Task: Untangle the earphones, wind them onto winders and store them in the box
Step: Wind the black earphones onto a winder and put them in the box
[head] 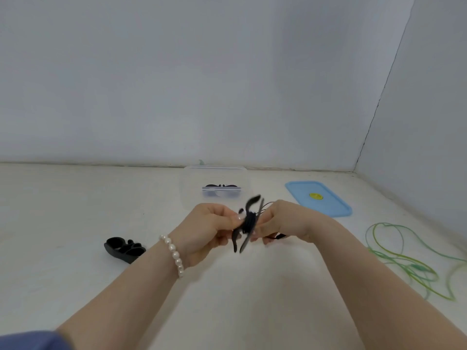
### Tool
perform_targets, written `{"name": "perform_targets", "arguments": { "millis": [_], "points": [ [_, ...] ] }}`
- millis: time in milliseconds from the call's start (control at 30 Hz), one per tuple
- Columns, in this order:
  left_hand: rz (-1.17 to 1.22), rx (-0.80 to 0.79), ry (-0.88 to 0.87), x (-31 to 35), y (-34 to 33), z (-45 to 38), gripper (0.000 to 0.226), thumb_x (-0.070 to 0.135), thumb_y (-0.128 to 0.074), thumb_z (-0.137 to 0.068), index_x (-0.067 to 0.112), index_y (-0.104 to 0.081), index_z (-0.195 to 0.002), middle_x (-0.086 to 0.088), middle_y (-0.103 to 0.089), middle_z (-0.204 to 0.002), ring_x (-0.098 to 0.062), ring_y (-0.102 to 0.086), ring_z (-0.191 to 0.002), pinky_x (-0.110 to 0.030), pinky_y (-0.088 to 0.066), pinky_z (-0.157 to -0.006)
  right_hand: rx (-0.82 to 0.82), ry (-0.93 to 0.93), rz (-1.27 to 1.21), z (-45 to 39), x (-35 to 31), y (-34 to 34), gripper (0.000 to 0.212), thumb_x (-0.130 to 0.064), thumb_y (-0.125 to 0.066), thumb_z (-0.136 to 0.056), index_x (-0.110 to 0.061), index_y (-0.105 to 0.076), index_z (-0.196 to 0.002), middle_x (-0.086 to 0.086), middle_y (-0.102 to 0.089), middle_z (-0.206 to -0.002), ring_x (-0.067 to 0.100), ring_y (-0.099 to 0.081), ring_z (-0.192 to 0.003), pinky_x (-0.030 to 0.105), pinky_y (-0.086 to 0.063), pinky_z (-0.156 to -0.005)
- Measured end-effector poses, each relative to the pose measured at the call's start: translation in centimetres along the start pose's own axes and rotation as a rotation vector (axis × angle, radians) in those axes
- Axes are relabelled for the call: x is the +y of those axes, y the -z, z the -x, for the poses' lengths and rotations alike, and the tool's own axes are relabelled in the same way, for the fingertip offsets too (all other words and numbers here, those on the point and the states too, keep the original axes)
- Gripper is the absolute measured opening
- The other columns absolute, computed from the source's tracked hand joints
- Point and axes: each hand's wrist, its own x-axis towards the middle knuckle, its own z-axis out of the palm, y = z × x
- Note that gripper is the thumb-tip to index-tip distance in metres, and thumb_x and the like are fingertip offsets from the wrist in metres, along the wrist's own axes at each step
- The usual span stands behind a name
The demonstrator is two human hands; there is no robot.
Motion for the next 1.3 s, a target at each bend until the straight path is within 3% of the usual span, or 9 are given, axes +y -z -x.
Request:
{"name": "perform_targets", "arguments": {
  "millis": [167,300,433,600,733,833,967,1167,1300],
  "points": [
    [-0.282,-0.078,0.084,-0.3,0.3,-0.1,0.018,0.006,-0.071,-0.075,0.007,-0.059,-0.061,0.0,-0.061,-0.05,-0.007,-0.05,-0.043,-0.022,-0.031,-0.053,0.097,-0.01,0.041,0.1,0.5,0.9,0.011,-0.008,-0.074,-0.072,-0.017,-0.072,-0.066,-0.005,-0.068,-0.062,0.002,-0.06,-0.061,0.014,-0.039,-0.064],
    [-0.447,0.047,0.025,-0.5,0.8,-0.4,0.015,0.006,-0.073,-0.073,0.005,-0.062,-0.064,-0.002,-0.062,-0.056,-0.008,-0.055,-0.049,-0.016,-0.041,-0.051,0.175,0.001,0.011,0.1,0.5,1.4,0.008,-0.015,-0.076,-0.073,-0.018,-0.071,-0.067,-0.003,-0.069,-0.061,0.005,-0.061,-0.062,0.02,-0.042,-0.072],
    [-0.52,0.132,-0.002,-1.1,1.1,-1.1,0.014,0.009,-0.075,-0.073,0.001,-0.064,-0.069,-0.007,-0.063,-0.064,-0.016,-0.057,-0.059,-0.03,-0.049,-0.069,0.198,0.021,0.004,0.2,-0.1,1.1,0.008,-0.016,-0.075,-0.075,-0.017,-0.071,-0.068,-0.001,-0.066,-0.056,0.008,-0.06,-0.059,0.019,-0.045,-0.07],
    [-0.559,0.295,-0.059,-1.5,1.4,-1.7,0.02,0.016,-0.073,-0.074,0.008,-0.06,-0.062,-0.01,-0.066,-0.07,-0.021,-0.058,-0.066,-0.033,-0.048,-0.068,0.198,0.071,-0.151,0.9,-1.9,0.5,0.007,-0.014,-0.071,-0.08,-0.008,-0.073,-0.083,-0.002,-0.067,-0.056,0.007,-0.06,-0.054,0.017,-0.043,-0.063],
    [-0.379,0.456,-0.124,-1.4,1.5,-2.0,0.021,0.019,-0.071,-0.078,0.008,-0.059,-0.065,-0.01,-0.064,-0.07,-0.024,-0.059,-0.07,-0.035,-0.048,-0.068,0.004,0.063,-0.332,1.0,-3.0,-0.4,0.013,-0.007,-0.061,-0.087,-0.01,-0.07,-0.096,0.004,-0.074,-0.08,0.014,-0.068,-0.067,0.03,-0.05,-0.081],
    [-0.102,0.46,-0.132,-1.0,1.4,-1.9,0.018,0.016,-0.066,-0.082,0.007,-0.059,-0.069,-0.01,-0.063,-0.069,-0.019,-0.057,-0.064,-0.024,-0.039,-0.057,-0.116,0.049,-0.424,0.8,-3.1,-1.2,0.017,-0.003,-0.057,-0.088,-0.01,-0.067,-0.1,0.006,-0.074,-0.09,0.02,-0.07,-0.074,0.034,-0.051,-0.083],
    [0.096,0.426,-0.123,-0.8,1.0,-1.6,0.015,0.013,-0.063,-0.084,0.006,-0.059,-0.072,-0.009,-0.061,-0.067,-0.016,-0.051,-0.059,-0.024,-0.037,-0.057,-0.126,0.041,-0.418,0.6,-2.9,-1.5,0.011,-0.014,-0.06,-0.089,-0.008,-0.068,-0.094,0.006,-0.074,-0.08,0.019,-0.071,-0.069,0.03,-0.052,-0.079],
    [0.16,0.324,-0.155,-0.5,0.6,-1.1,0.015,0.013,-0.062,-0.085,0.006,-0.061,-0.071,-0.006,-0.063,-0.064,-0.017,-0.054,-0.061,-0.029,-0.041,-0.067,-0.189,-0.017,-0.217,0.2,-2.4,-2.3,0.032,-0.045,-0.061,-0.085,-0.015,-0.068,-0.075,0.002,-0.072,-0.068,0.017,-0.07,-0.069,0.03,-0.047,-0.084],
    [0.137,0.216,-0.158,0.0,0.6,-0.7,0.017,0.012,-0.063,-0.083,0.007,-0.06,-0.067,-0.007,-0.061,-0.061,-0.015,-0.052,-0.057,-0.027,-0.038,-0.062,-0.186,-0.004,-0.204,0.1,-1.9,-2.2,0.021,-0.035,-0.069,-0.081,-0.019,-0.071,-0.067,0.001,-0.068,-0.062,0.015,-0.067,-0.067,0.035,-0.047,-0.09]
  ]
}}
